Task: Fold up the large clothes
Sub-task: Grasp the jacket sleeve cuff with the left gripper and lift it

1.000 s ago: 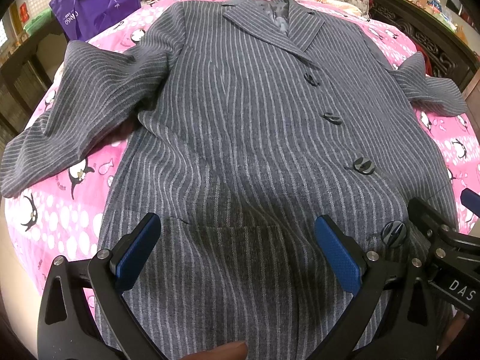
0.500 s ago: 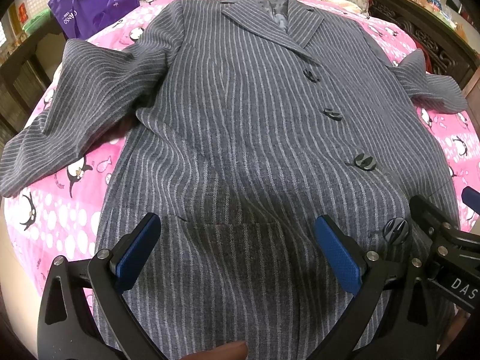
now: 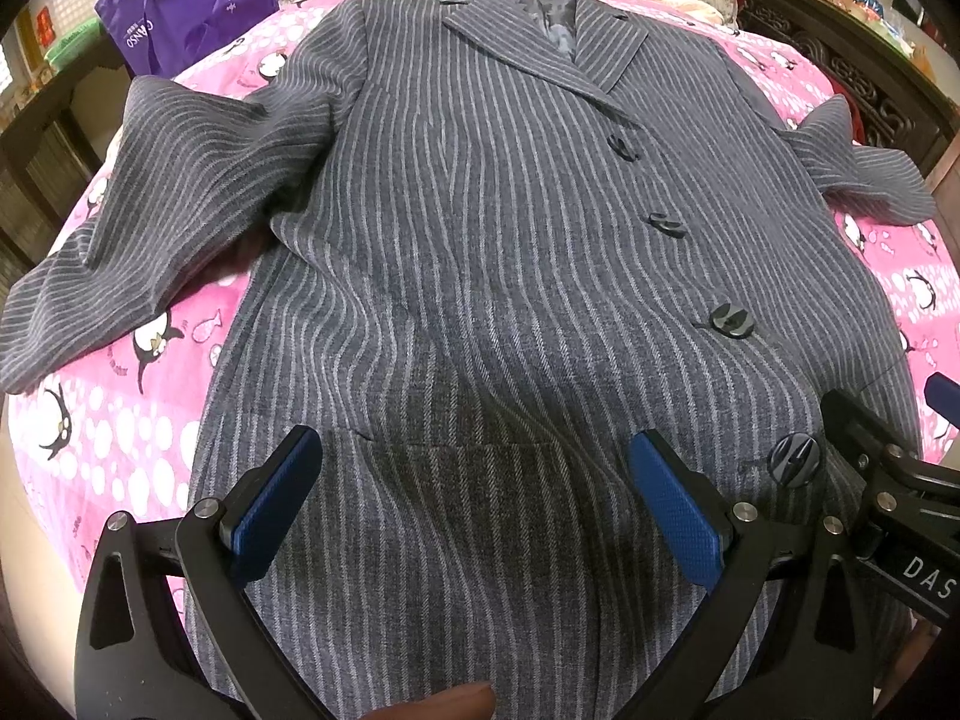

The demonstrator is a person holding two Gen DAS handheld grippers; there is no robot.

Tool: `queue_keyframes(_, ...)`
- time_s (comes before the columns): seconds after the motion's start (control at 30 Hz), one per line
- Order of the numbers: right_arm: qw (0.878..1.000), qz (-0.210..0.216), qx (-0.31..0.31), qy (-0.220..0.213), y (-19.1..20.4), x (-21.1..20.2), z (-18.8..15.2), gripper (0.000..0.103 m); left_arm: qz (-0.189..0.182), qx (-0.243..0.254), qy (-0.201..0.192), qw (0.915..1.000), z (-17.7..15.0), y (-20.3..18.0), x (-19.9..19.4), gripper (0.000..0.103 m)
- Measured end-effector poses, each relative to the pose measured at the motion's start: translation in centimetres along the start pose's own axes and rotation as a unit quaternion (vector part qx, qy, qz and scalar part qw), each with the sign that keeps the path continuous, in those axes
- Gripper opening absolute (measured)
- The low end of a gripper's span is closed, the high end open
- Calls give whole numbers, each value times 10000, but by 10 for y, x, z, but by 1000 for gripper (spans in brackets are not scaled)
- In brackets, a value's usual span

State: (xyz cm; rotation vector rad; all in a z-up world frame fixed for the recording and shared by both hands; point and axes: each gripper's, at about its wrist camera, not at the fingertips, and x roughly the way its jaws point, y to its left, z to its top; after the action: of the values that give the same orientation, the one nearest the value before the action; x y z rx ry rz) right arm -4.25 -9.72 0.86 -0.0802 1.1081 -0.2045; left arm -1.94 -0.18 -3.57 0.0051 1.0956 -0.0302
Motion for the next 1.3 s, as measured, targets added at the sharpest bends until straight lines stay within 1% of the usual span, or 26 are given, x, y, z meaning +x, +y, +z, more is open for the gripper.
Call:
queue_keyframes(0.57,10000,-4,-6,0,0,1,0,103,-3,14,0,10000,0,0,0,103)
queue_keyframes(0.63,10000,63,-11,-49,-2,2,2,103,25,-38,-82,10000,1,6,-1,103)
queue_keyframes(0.67,9998,125,-8,-137,-4,2,4,103,41,-85,-128,9999,3,11,-2,103)
queue_keyframes(0.73,9984,283,-32,-495,-10,-3,12,103,102,-258,-238,9993,8,28,-3,103)
queue_keyframes(0.8,9923,583,-141,-1083,-15,-11,22,103,213,-413,-311,9984,13,45,-3,103)
queue_keyframes(0.87,9831,846,-457,-1559,-16,-9,32,103,402,-614,-383,9966,17,68,-2,103)
queue_keyframes(0.93,9804,953,-733,-1561,-13,5,42,103,569,-754,-535,9941,19,90,-1,103)
queue_keyframes(1.0,9777,1253,-939,-1401,-11,27,48,103,730,-801,-569,9925,17,104,6,103)
queue_keyframes(1.07,9771,1440,-1012,-1198,-9,49,48,103,699,-795,-367,9937,15,113,23,103)
queue_keyframes(1.1,9771,1497,-1025,-1108,-8,59,46,103,613,-819,-178,9946,13,117,33,103)
queue_keyframes(1.13,9794,1482,-1022,-909,-6,72,43,103,466,-922,-45,9946,8,121,41,103)
queue_keyframes(1.17,9805,1491,-974,-836,-6,79,39,103,432,-973,-208,9941,6,123,40,103)
queue_keyframes(1.23,9777,1775,-621,-940,-17,87,32,103,464,-966,-258,9939,3,123,40,103)
queue_keyframes(1.3,9790,1766,-443,-915,-21,90,31,103,416,-979,-334,9938,-1,124,39,103)
